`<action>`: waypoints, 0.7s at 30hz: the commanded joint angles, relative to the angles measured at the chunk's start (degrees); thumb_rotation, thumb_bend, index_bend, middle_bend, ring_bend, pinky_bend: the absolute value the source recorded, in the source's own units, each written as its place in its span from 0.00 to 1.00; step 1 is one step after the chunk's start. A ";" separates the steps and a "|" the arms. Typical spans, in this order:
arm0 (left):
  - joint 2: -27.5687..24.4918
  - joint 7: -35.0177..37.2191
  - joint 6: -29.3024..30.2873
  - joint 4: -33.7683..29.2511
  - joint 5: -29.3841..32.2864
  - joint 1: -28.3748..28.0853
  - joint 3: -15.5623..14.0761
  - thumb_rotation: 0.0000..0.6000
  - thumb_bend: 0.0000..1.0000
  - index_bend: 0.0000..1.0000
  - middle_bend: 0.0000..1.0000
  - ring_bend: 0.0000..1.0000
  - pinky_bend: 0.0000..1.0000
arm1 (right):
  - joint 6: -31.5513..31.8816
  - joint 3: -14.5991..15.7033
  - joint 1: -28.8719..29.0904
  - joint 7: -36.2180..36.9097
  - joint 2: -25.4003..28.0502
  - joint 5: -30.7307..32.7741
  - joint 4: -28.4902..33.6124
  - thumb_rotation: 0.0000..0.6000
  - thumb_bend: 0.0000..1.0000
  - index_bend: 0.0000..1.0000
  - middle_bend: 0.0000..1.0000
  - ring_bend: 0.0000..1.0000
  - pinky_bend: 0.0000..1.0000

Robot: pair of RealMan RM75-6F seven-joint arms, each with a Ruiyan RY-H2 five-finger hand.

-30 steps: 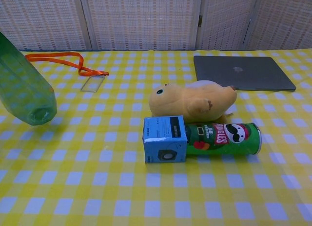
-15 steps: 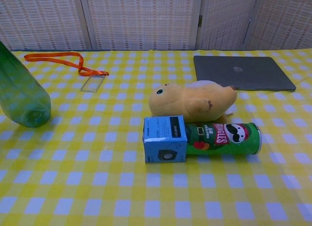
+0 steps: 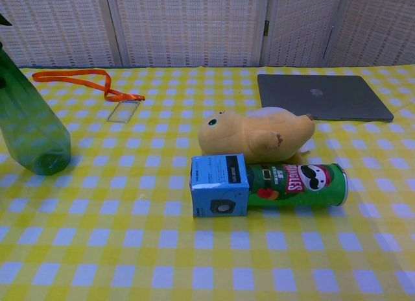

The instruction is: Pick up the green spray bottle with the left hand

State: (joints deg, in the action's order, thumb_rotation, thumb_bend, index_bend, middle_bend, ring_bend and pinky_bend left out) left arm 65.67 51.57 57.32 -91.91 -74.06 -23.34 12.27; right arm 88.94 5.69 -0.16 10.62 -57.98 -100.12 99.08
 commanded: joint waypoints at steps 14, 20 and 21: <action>-0.47 3.09 -0.20 0.24 -0.49 0.11 0.48 1.00 0.29 0.35 1.00 1.00 1.00 | -0.46 0.25 0.15 -0.36 -0.05 -0.24 0.14 1.00 0.41 0.00 0.00 0.00 0.00; -0.59 3.17 -0.96 0.52 -0.04 -0.11 0.55 1.00 0.22 0.28 1.00 1.00 1.00 | -0.31 0.30 0.08 -0.39 -0.02 -0.31 0.21 1.00 0.41 0.00 0.00 0.00 0.00; -0.60 3.20 -0.92 0.54 0.00 -0.09 0.60 1.00 0.21 0.28 1.00 1.00 1.00 | -0.28 0.30 0.07 -0.36 -0.01 -0.33 0.18 1.00 0.41 0.00 0.00 0.00 0.00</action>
State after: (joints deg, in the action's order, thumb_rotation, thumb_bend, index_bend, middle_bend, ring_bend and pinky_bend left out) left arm 65.07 54.77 56.40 -91.36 -74.06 -23.43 12.87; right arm 88.65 5.99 -0.08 10.26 -57.99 -100.45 99.26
